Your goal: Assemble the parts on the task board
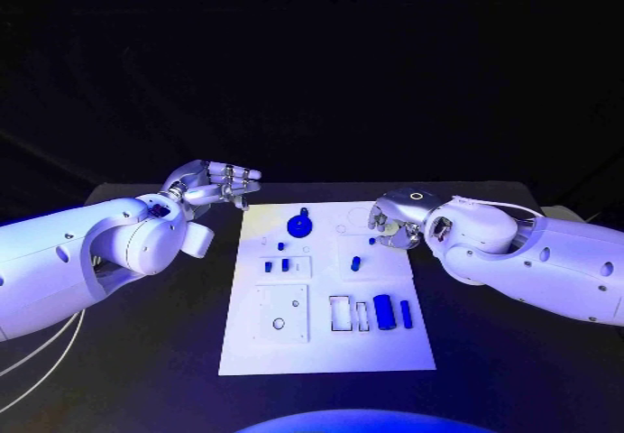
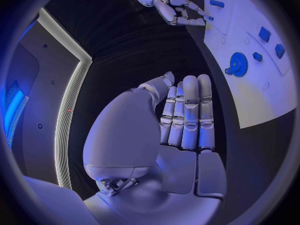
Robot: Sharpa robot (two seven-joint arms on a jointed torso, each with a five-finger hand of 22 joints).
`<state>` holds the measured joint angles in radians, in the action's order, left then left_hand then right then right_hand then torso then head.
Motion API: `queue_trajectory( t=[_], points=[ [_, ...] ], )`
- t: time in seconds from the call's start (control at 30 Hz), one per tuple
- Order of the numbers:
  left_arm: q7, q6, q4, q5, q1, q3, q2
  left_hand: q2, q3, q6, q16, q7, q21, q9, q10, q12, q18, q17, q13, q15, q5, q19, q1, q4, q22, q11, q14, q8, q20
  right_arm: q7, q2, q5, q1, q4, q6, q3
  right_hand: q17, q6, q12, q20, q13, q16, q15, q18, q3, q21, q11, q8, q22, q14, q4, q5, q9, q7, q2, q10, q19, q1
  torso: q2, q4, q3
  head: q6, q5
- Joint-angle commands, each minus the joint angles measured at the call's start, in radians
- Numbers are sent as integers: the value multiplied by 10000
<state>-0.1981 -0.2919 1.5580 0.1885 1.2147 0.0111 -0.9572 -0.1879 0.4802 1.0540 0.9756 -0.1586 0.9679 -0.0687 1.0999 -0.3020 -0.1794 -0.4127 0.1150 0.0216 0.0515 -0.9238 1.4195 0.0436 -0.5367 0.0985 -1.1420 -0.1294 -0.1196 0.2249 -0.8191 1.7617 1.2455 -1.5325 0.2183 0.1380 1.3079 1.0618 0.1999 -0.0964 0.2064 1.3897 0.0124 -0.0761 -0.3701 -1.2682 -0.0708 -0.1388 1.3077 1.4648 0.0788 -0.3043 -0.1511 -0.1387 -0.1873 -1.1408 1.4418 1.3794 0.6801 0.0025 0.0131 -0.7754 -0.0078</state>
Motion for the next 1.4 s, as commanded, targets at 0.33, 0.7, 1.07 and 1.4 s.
queue_trajectory(
  t=[0.33, 0.7, 1.07, 1.4],
  points=[
    [-357, -97, 144, -474, 11, -3, -49, 90, -70, -55, -59, -44, -88, 12, -17, -59, -57, 26, 17, 2, 9, -8, -25, -12, 32, -29, 17, 79, 15, 170, 279, 477, -231, 243, -278, 0, 261, 144, -124, 4, -136, 70, -55, 175, -222, -235, -26, 57, 1431, 622, -84, -32, 8, -30, 20, -165, 146, 17, 4, 1, 8, -66, -26],
    [-317, -106, 174, -476, 12, -3, -78, 98, -90, -82, -88, -57, -119, 16, -51, -75, -56, 44, 21, 7, 10, -19, -9, -37, 54, -19, 22, 93, 14, 180, 410, 478, -332, 391, -418, -1, 284, 431, -160, 44, -261, 119, 12, 205, -465, -416, 61, 25, 1546, 619, -239, 41, -31, 51, 151, -495, 214, 92, -4, 1, 6, -108, -43],
    [-238, -119, 198, -476, 13, -3, -95, 110, -100, -102, -111, -67, -142, 17, -81, -86, -56, 58, 24, 11, 10, -29, 10, -60, 72, -11, 23, 103, 14, 176, 505, 477, -414, 456, -502, -1, 305, 641, -190, 88, -323, 157, 62, 229, -622, -543, 127, -8, 1625, 623, -347, 97, -70, 114, 258, -699, 262, 97, -2, -3, 5, -137, -50],
    [-157, -117, 192, -476, 13, -3, -101, 119, -117, -131, -138, -82, -169, 20, -132, -93, -55, 76, 23, 19, 10, -41, 27, -85, 92, 4, 24, 118, 12, 262, 557, 476, -441, 518, -516, -1, 319, 705, -210, 101, -343, 175, 75, 250, -660, -642, 142, -13, 1675, 627, -355, 156, -84, 133, 304, -762, 302, 48, -12, 7, 3, -163, -70]
  ],
)
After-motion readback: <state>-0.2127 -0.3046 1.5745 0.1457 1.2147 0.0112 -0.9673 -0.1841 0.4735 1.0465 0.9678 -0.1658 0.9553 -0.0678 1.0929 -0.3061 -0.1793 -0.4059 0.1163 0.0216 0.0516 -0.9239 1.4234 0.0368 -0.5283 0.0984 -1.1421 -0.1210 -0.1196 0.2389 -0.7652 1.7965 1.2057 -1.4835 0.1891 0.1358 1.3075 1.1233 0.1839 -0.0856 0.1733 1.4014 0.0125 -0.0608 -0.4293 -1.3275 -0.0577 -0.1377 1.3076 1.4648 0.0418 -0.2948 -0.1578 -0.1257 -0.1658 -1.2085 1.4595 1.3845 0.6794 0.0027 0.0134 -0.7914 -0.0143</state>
